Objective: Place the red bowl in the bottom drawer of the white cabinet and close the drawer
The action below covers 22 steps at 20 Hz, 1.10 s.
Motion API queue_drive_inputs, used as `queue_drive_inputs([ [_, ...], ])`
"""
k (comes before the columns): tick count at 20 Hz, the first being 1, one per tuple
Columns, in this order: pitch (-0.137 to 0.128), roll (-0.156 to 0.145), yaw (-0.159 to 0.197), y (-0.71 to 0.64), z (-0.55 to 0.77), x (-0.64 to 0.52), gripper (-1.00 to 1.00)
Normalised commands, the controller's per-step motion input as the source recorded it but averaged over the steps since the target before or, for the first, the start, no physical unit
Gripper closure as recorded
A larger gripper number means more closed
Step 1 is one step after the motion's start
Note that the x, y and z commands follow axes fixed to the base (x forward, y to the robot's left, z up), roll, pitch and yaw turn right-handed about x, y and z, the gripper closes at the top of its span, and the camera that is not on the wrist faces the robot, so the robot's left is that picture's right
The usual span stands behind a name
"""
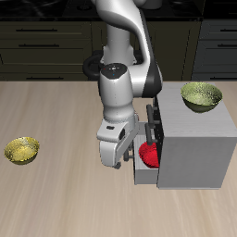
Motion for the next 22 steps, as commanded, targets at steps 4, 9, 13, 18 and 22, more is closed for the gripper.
queue_drive_inputs([
  [4,-0.078,0.134,0.12,0.31,-0.37,0.07,-1.0],
  [9,-0.013,0.05,0.052,0.18,-0.29,0.09,-1.0],
  [13,-0.087,0.123,0.136,0.35,-0.26,0.12,-1.0],
  [18,-0.06,0.101,-0.04,0.68,-0.09,0.07,-1.0],
  [22,-0.021,0.119,-0.047,0.85,-0.12,-0.1,-1.0],
])
